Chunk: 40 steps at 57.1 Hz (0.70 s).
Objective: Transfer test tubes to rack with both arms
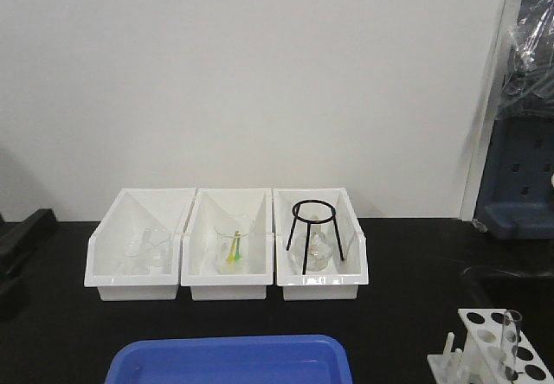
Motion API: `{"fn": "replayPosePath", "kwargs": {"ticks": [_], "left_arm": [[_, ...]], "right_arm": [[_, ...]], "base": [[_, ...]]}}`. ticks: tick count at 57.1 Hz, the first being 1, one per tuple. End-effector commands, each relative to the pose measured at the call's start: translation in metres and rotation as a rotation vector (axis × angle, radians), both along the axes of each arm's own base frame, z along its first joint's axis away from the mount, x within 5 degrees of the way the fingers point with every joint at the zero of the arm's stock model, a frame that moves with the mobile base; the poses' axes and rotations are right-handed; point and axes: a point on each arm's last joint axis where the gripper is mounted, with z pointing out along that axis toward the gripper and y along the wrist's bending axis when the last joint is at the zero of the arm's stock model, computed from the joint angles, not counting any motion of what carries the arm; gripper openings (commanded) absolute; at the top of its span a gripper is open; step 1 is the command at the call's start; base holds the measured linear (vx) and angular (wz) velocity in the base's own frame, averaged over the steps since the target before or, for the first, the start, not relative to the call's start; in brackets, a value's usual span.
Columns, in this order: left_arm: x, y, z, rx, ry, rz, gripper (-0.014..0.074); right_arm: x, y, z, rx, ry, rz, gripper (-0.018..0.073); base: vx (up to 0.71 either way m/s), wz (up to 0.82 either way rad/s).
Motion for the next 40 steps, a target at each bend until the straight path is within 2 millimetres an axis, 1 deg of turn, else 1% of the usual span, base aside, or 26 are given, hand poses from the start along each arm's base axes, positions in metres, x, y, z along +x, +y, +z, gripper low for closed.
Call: {"fn": "replayPosePath", "kwargs": {"ticks": [1,11,32,36,40], "left_arm": [[-0.014,0.006,0.019,0.008,-0.041,0.031,0.0536],[-0.025,0.012,0.019,0.026,0.012,0.069,0.0536],[-0.025,0.013,0.016,0.040,0.037,0.081,0.0535],[-0.030,0.015,0.017,0.053,0.029,0.087,0.0519],[-0.040,0.018,0.014,0.076,0.016,0.097,0.0470]], "right_arm": [[-0.001,-0.001,0.019,-0.001,-0.115,-0.006,0.0522],[-0.001,-0.001,0.019,-0.001,-0.115,-0.006,0.0522],[-0.001,-0.001,0.019,-0.001,-0.115,-0.006,0.0522],[-0.001,-0.001,0.019,-0.001,-0.115,-0.006,0.0522],[-0.001,-0.001,0.019,-0.001,-0.115,-0.006,0.0522]], "base": [[0.00,0.00],[0.00,0.00],[0.00,0.00],[0.00,0.00],[0.00,0.00]]}}
